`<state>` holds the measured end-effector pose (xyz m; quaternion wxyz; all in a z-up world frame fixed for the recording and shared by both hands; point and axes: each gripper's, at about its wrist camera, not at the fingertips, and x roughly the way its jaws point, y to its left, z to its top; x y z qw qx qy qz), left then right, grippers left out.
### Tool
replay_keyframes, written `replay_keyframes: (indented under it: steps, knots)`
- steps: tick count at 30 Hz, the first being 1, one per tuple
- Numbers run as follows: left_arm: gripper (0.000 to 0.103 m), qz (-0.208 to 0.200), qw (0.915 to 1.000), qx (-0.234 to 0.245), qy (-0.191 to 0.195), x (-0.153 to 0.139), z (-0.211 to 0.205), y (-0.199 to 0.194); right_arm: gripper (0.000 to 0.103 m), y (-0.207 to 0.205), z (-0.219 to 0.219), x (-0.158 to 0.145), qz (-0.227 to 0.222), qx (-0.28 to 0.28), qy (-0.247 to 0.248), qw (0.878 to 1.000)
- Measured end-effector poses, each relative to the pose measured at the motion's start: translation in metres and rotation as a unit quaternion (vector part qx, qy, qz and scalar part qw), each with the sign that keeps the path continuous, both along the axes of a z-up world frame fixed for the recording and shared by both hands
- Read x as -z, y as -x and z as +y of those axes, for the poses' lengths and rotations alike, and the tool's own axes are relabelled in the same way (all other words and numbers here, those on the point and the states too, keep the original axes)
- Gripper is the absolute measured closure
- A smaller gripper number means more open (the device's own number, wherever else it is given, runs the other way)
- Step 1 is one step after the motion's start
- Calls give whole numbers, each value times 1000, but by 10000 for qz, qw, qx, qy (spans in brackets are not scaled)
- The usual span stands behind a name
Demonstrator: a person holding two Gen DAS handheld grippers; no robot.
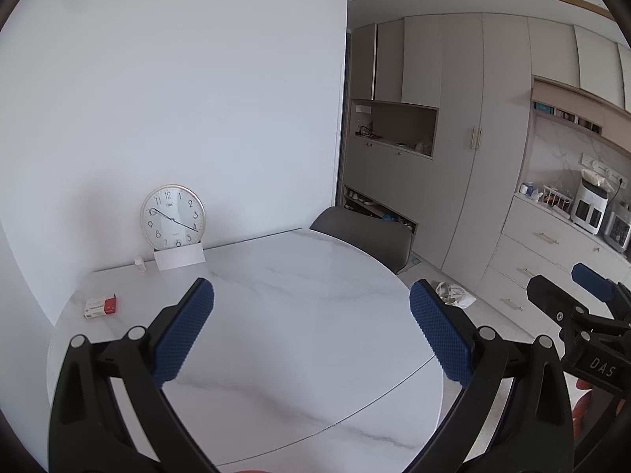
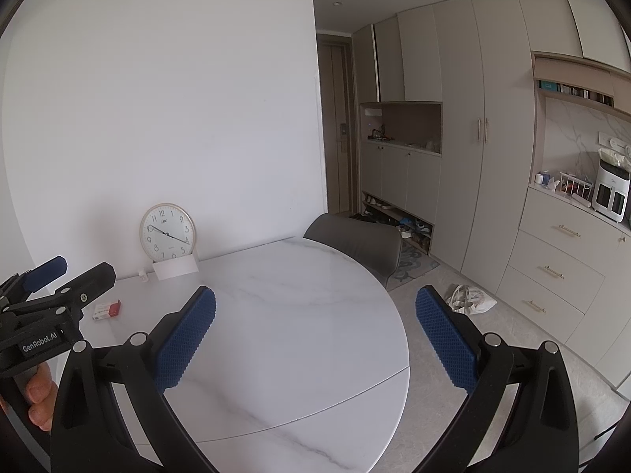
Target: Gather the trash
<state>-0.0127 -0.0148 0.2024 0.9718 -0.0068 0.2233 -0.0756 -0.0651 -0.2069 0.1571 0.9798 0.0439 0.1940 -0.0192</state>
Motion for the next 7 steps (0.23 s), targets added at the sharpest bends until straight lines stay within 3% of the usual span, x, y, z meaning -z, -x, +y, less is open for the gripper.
replay_keyframes:
  steps: [7]
  knots:
    - [8, 110, 9999, -32, 39, 3, 3, -3, 2, 3, 0, 4, 25, -19, 5, 10000]
